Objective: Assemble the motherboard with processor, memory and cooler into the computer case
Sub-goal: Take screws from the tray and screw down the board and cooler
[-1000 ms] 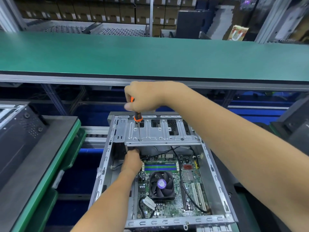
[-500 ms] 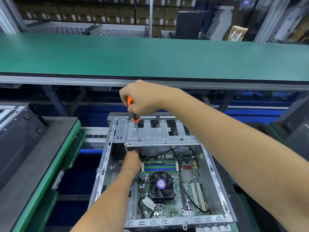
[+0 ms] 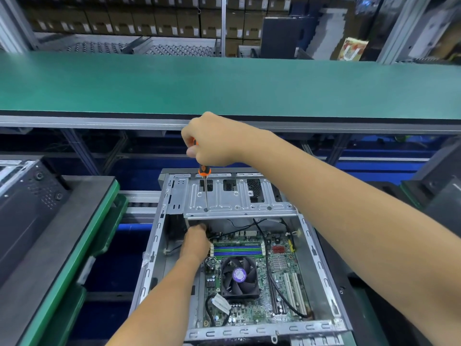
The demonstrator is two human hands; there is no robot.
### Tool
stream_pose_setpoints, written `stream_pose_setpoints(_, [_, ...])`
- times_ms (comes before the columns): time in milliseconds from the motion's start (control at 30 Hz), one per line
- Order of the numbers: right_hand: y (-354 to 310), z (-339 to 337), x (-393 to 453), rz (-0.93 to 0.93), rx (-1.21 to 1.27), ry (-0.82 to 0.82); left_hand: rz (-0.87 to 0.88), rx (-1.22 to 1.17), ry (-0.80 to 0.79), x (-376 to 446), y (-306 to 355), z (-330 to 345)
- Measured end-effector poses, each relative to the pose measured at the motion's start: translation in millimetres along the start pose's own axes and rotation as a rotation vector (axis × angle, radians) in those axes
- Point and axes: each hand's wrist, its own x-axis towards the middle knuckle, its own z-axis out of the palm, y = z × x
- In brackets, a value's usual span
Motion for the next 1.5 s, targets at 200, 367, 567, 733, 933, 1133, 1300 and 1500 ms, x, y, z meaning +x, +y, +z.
stream_pose_setpoints(200, [0,-3,-1,-0.01,0.004,-0.009,0.004,0.022,0.014,3,-2,3])
stream_pose_setpoints(367, [3,-5,0,-0.005,0.008,-0.017,0.01,0.015,0.002,5,-2,3])
stream_pose_setpoints(567, [4,-8,-1,0.008,0.0,-0.02,-0.002,0.07,-0.059,6,-1,4])
stream_pose_setpoints(733, [6,-9,-2,0.012,0.01,-0.029,-0.002,0.093,-0.08,6,0,2])
stream_pose_setpoints(933, [7,-10,-3,0.01,0.011,-0.047,-0.007,0.124,-0.111,7,-3,1])
stream_pose_setpoints(1133, [8,-14,1,-0.001,0.028,-0.038,-0.04,0.071,-0.096,3,1,0])
stream_pose_setpoints(1300, [11,-9,0,-0.006,0.04,-0.039,-0.02,-0.004,-0.043,2,1,-1])
stream_pose_setpoints(1500, [16,-4,1,0.002,0.069,-0.036,0.024,-0.012,-0.016,4,0,-3])
